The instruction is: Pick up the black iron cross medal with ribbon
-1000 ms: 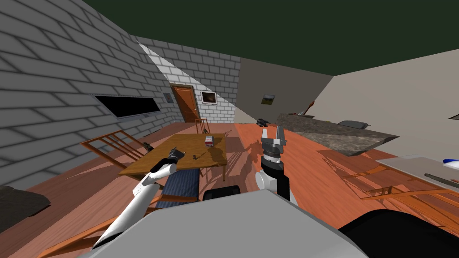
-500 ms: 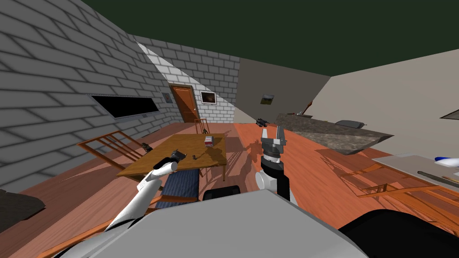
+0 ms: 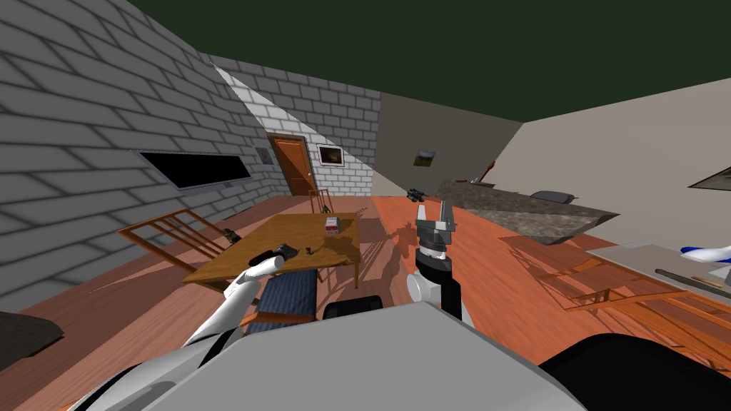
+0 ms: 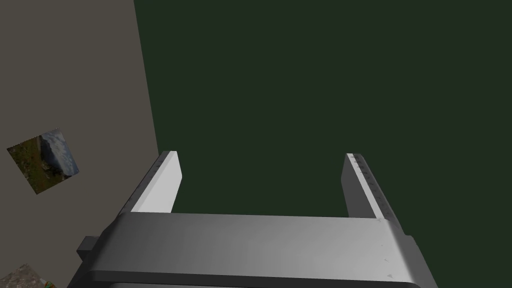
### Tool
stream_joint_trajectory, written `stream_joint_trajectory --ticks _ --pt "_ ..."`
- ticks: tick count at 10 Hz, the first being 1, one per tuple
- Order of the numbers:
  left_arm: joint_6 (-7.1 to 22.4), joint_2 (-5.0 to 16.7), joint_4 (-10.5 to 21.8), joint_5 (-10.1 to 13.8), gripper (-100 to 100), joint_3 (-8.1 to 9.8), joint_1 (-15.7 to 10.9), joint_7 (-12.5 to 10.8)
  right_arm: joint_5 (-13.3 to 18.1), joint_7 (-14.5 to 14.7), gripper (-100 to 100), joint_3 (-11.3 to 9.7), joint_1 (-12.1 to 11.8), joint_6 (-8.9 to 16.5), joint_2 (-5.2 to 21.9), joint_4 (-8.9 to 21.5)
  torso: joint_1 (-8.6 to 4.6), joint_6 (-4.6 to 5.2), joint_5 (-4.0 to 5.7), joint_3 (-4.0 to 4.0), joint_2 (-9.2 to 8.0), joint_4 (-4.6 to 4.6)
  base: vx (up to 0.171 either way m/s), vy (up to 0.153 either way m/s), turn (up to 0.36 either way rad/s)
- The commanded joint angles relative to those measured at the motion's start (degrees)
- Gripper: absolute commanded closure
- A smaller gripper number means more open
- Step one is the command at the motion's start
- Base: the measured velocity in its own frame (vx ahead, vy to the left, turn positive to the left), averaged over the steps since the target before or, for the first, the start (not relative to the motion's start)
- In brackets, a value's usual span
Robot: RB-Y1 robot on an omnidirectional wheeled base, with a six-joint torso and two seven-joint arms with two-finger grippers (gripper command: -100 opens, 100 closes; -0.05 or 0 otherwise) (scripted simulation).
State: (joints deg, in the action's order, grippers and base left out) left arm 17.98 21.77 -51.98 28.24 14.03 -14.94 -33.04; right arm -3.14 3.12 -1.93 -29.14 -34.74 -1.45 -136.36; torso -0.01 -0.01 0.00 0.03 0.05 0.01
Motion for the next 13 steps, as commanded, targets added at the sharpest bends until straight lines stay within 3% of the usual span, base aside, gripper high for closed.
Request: stream_joint_trajectory --ticks 1,2,3,4,5,8,11,13 --pt "1.6 -0.2 2.1 -0.2 -100 0.33 -1.1 -0.7 0.0 0.0 0 0.0 0.0 0.0 0.0 0.0 0.00 0.00 0.00 0.00 0.00 0.00 0.019 0.003 -0.016" --pt "3.9 0.1 4.2 0.5 -100 0.36 -2.8 -1.6 0.0 0.0 0 0.0 0.0 0.0 0.0 0.0 -0.02 -0.01 0.00 0.02 0.03 0.01 0.022 0.006 -0.030" --pt "3.9 0.1 5.2 0.5 -100 0.36 -2.8 -1.6 0.0 0.0 0 0.0 0.0 0.0 0.0 0.0 0.00 0.00 0.00 0.03 0.05 0.01 0.009 0.005 -0.022" --pt "6.1 0.3 7.2 1.1 -100 0.36 -4.4 -2.4 0.0 0.0 0 0.0 0.0 0.0 0.0 0.0 -0.01 -0.01 0.00 0.01 0.01 0.01 0.016 0.010 -0.047" --pt "6.1 0.3 8.0 1.1 -100 0.36 -4.4 -2.4 0.0 0.0 0 0.0 0.0 0.0 0.0 0.0 0.00 0.00 0.00 0.02 0.03 0.01 0.005 0.004 -0.020" --pt "10.2 0.8 13.3 2.2 -100 0.31 -7.5 -4.0 0.0 0.0 0 0.0 0.0 0.0 0.0 0.0 -0.01 -0.02 0.00 0.01 0.01 0.01 0.023 0.006 -0.029" --pt "12.0 1.1 15.6 2.7 -100 0.26 -8.8 -4.8 0.0 0.0 0 0.0 0.0 0.0 0.0 0.0 -0.01 -0.01 0.00 0.04 0.07 0.02 0.026 0.004 -0.022" --pt "15.3 1.7 19.3 3.5 -100 0.15 -11.2 -6.0 0.0 0.0 0 0.0 0.0 0.0 0.0 0.0 -0.01 -0.01 0.00 0.03 0.05 0.01 0.029 0.006 -0.040"
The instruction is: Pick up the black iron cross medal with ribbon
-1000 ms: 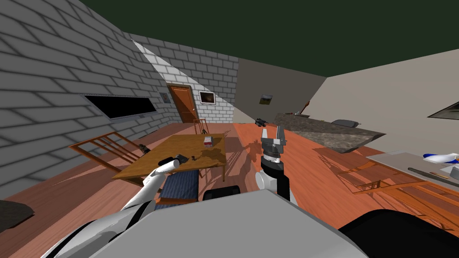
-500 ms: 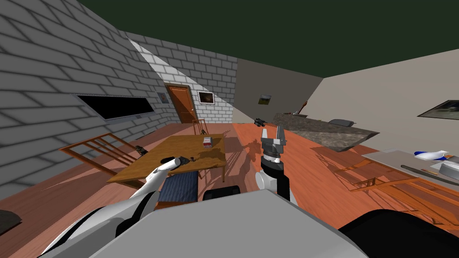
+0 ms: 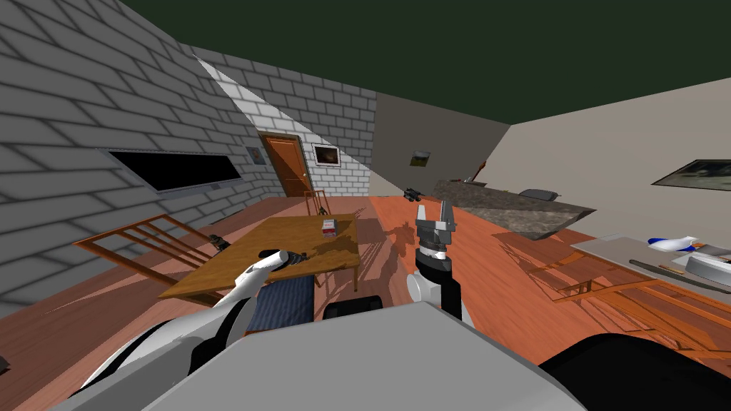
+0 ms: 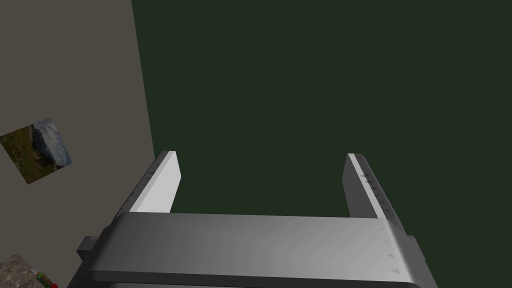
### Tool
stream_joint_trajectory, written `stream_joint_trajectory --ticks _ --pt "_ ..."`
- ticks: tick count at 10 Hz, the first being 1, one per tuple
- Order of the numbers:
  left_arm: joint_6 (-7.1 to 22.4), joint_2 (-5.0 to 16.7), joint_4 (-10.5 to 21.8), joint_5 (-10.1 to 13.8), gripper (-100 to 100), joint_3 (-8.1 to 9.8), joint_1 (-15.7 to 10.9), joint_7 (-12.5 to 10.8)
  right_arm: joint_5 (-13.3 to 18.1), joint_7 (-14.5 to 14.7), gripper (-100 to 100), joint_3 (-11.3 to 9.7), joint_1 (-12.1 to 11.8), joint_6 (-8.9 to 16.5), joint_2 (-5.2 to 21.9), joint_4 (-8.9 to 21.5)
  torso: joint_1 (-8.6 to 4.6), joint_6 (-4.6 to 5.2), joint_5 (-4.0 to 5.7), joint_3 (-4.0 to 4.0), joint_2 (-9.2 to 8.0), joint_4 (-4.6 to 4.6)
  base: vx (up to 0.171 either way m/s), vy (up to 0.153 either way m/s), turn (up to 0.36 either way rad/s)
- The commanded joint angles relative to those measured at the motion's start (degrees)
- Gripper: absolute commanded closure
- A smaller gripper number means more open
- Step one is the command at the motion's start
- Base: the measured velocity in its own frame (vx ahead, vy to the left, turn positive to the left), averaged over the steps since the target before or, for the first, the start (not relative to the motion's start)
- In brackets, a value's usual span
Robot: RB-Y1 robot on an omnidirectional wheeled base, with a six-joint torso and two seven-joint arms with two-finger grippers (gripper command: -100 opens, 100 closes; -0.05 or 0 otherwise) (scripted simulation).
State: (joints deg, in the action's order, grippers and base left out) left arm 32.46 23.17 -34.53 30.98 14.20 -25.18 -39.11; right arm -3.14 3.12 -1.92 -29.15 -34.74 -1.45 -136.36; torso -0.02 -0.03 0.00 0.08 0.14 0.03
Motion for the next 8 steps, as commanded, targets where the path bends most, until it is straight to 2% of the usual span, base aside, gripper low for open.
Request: stream_joint_trajectory --ticks 1,7,8 --pt "0.8 0.3 2.1 0.7 -100 -0.03 -1.0 0.0 0.0 0.0 0 0.0 0.0 0.0 0.0 0.0 0.00 0.00 0.00 0.00 0.00 0.00 0.033 0.005 -0.018" --pt "6.4 1.4 8.4 2.1 -100 -0.33 -5.0 -2.1 0.0 0.0 0 0.0 0.0 0.0 0.0 0.0 -0.09 -0.01 0.02 -0.03 -0.07 -0.01 0.018 -0.012 -0.026" --pt "5.8 1.1 7.2 1.7 -100 -0.35 -4.2 -2.1 0.0 0.0 0 0.0 0.0 0.0 0.0 0.0 -0.10 0.00 0.02 -0.03 -0.05 -0.01 0.011 -0.009 -0.008"
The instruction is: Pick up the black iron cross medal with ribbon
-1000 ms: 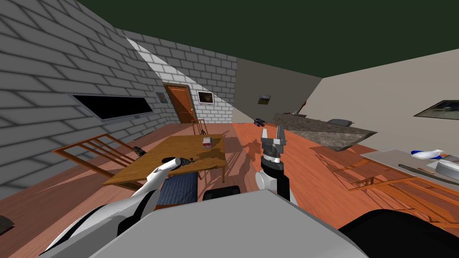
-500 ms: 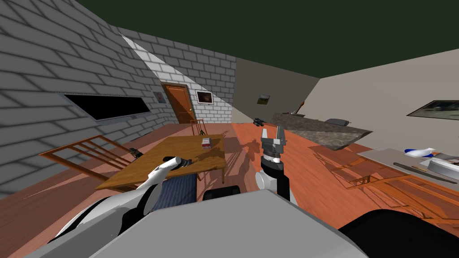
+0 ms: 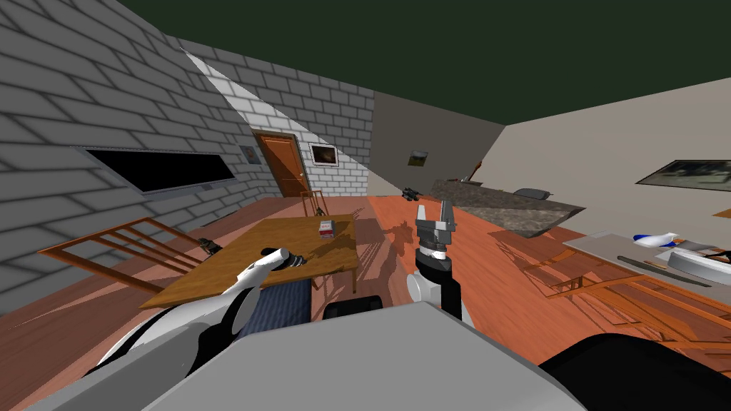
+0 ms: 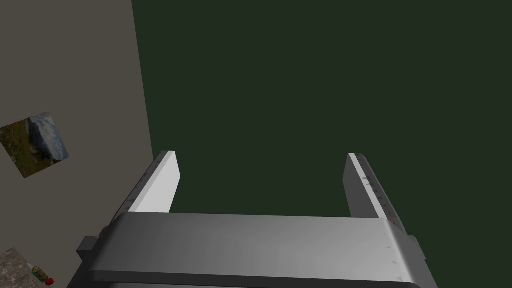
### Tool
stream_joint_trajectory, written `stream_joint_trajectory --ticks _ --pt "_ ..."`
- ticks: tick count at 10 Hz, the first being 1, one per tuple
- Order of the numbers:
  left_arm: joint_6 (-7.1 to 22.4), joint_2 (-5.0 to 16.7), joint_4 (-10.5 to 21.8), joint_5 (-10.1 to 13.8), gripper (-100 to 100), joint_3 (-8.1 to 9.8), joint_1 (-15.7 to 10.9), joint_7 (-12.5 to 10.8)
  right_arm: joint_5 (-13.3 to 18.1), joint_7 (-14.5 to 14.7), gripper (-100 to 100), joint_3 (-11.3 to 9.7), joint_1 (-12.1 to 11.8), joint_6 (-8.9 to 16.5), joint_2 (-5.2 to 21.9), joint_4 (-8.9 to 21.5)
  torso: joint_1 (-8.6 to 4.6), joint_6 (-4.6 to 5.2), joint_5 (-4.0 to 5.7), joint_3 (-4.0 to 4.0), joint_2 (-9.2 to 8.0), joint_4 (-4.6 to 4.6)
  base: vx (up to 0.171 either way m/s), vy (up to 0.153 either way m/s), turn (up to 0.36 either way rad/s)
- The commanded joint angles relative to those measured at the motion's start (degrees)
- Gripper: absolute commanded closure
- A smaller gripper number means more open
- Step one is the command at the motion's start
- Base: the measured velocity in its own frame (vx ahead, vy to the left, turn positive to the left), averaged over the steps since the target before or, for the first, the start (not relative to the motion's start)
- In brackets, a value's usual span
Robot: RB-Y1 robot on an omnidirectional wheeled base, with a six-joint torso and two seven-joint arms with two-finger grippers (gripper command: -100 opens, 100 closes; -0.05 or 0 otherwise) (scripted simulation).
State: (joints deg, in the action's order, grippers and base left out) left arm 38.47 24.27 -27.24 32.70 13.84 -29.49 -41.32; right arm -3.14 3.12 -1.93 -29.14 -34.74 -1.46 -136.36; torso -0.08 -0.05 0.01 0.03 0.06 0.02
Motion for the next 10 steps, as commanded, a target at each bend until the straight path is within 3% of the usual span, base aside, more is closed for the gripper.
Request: stream_joint_trajectory --ticks 1,2,6,7,10 --pt "0.0 0.0 0.0 0.0 0 0.00 0.0 0.0 0.0 0.0 0 0.0 0.0 0.0 0.0 0.0 0.00 0.00 0.00 0.00 0.00 0.00 0.000 0.000 0.000" --pt "-1.7 -1.2 0.5 -0.1 -100 0.25 0.8 0.6 0.0 0.0 0 0.0 0.0 0.0 0.0 0.0 0.03 0.00 -0.01 -0.02 -0.03 -0.01 0.053 0.027 0.015" --pt "-3.1 -1.8 1.4 0.0 -100 0.47 1.1 1.5 0.0 0.0 0 0.0 0.0 0.0 0.0 0.0 0.08 0.00 -0.02 0.04 0.06 0.02 0.043 0.020 0.008" --pt "-3.0 -1.8 1.2 -0.1 100 0.45 1.1 1.3 0.0 0.0 0 0.0 0.0 0.0 0.0 0.0 0.06 0.00 -0.01 0.00 0.00 0.00 0.000 0.000 0.000" --pt "-3.0 -1.8 1.2 0.0 100 0.50 1.1 1.3 0.0 0.0 0 0.0 0.0 0.0 0.0 0.0 0.05 0.00 0.02 0.01 -0.01 0.02 0.000 0.000 0.000"
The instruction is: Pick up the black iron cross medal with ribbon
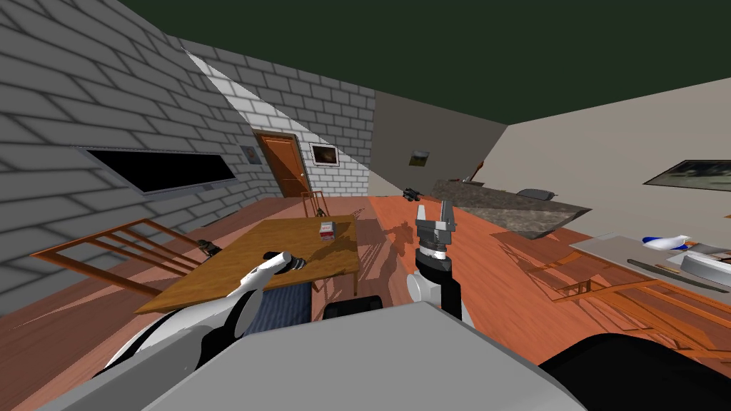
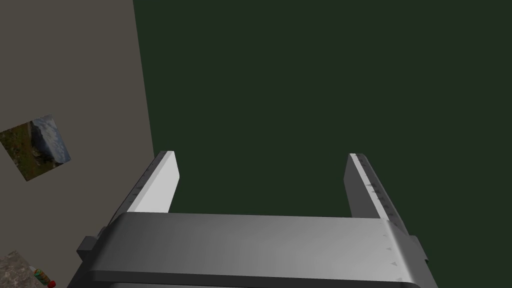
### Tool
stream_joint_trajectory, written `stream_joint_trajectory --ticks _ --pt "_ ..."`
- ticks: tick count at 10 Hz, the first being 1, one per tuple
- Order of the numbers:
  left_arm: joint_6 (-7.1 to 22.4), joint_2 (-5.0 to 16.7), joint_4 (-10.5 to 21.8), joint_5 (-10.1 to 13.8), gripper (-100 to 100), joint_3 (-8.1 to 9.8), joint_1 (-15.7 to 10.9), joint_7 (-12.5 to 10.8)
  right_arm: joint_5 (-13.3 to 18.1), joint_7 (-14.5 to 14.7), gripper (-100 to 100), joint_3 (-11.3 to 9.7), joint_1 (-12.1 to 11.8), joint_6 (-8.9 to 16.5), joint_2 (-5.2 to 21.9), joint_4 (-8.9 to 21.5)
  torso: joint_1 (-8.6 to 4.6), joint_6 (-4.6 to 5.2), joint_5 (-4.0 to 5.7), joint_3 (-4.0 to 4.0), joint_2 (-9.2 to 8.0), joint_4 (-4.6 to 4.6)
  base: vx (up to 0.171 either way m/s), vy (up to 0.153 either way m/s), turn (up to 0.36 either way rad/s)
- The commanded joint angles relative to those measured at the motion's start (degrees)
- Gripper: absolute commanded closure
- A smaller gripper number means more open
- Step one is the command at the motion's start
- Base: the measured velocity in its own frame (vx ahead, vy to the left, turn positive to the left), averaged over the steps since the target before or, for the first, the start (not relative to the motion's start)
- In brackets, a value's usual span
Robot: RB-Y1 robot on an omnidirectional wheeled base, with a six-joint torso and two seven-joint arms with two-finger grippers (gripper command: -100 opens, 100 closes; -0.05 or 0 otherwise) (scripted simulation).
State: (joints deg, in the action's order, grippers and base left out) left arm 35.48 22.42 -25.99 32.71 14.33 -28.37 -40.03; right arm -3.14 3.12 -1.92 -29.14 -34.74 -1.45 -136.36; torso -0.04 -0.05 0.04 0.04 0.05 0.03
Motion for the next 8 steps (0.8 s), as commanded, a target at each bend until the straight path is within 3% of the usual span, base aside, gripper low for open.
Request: stream_joint_trajectory --ticks 1,2,3,7,8 --pt "0.0 0.0 0.0 0.0 100 0.00 0.0 0.0 0.0 0.0 0 0.0 0.0 0.0 0.0 0.0 0.00 0.00 0.00 0.00 0.00 0.00 0.000 0.000 0.000" --pt "0.0 0.0 0.0 0.0 0 0.00 0.0 0.0 0.0 0.0 0 0.0 0.0 0.0 0.0 0.0 0.00 0.00 0.00 0.00 0.00 0.00 0.000 0.000 0.000" --pt "1.6 0.9 -0.9 -0.1 100 -0.29 -0.4 -0.8 0.0 0.0 0 0.0 0.0 0.0 0.0 0.0 0.00 0.00 0.00 0.00 0.00 0.00 -0.040 -0.019 -0.022" --pt "2.3 1.6 -0.5 0.1 100 -0.38 -1.2 -0.7 0.0 0.0 0 0.0 0.0 0.0 0.0 0.0 -0.10 -0.01 0.04 -0.12 -0.19 -0.05 -0.046 -0.019 -0.004" --pt "2.4 1.6 -0.6 0.1 0 -0.40 -1.2 -0.8 0.0 0.0 0 0.0 0.0 0.0 0.0 0.0 -0.07 -0.01 0.03 -0.07 -0.10 -0.03 0.000 0.000 0.000"
